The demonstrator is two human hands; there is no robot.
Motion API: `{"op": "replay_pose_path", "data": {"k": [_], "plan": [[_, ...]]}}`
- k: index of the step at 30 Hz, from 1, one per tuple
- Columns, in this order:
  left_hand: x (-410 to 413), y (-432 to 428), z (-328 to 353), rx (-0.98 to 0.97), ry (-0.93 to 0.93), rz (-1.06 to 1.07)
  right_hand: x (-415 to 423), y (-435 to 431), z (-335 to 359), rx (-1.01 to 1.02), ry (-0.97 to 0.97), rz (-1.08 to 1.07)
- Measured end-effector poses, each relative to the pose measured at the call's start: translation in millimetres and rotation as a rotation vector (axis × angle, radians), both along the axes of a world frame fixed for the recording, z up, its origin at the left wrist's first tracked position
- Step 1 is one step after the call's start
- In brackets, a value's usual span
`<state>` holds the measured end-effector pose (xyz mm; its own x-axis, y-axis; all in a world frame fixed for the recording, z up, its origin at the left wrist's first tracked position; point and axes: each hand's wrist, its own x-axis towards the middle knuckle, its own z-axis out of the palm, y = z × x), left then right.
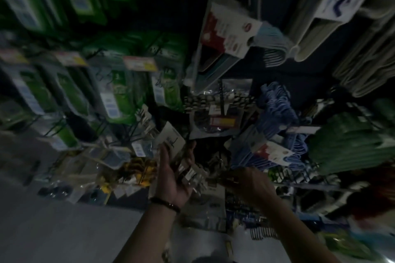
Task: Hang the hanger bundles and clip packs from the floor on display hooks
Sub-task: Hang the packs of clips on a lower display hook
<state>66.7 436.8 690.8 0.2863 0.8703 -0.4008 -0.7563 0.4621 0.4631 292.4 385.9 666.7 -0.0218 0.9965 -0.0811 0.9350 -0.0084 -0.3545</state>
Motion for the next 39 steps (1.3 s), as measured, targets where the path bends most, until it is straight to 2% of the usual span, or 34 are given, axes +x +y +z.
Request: {"op": "replay_pose_path", "data": {"k": [7, 14, 18, 22, 24, 30, 34, 39], "plan": [[50, 45, 28, -0.008, -0.031, 0.025, 46, 25, -1, 0.197, -0.141, 0.024], [57, 50, 33, 0.083, 0.094, -0.021, 68, 58, 3, 0.282, -0.079, -0.025], [60, 54, 52, 0.168, 0.108, -0.052, 64, 70, -6, 0.573, -0.082, 0.061], [61, 58, 63, 0.139, 0.065, 0.006, 65, 85, -10, 0.703, -0.16, 0.091], [62, 58, 70, 0.11, 0.061, 0.028, 67, 94, -6, 0.692, -0.221, 0.116], [70, 50, 81, 0.133, -0.036, 0.056, 73, 121, -8, 0.771, -0.224, 0.151], [70, 50, 87, 0.135, -0.03, 0.072, 73, 139, -9, 0.728, -0.274, 0.16], [65, 55, 92, 0.112, 0.016, 0.093, 86, 170, -16, 0.651, -0.097, 0.1]]}}
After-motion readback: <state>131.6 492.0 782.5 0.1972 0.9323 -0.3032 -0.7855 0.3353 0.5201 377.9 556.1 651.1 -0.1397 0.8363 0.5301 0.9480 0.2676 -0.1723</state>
